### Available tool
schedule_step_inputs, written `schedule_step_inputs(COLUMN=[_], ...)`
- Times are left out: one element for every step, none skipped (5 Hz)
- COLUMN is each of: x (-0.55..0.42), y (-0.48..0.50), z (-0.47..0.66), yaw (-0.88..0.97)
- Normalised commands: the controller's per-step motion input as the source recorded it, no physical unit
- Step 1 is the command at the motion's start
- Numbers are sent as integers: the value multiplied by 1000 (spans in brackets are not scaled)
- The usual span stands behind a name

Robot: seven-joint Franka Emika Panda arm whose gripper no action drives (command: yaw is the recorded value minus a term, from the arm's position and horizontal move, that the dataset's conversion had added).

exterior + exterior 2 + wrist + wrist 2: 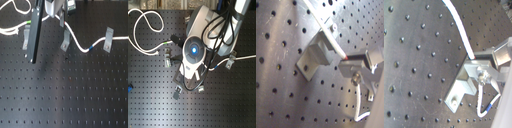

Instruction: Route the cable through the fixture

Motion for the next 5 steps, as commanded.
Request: schedule_step_inputs(x=[11, -143, -149, 1, 1], y=[19, 90, 94, 1, 0], z=[0, 274, 342, 45, 24], yaw=[0, 0, 0, 0, 0])
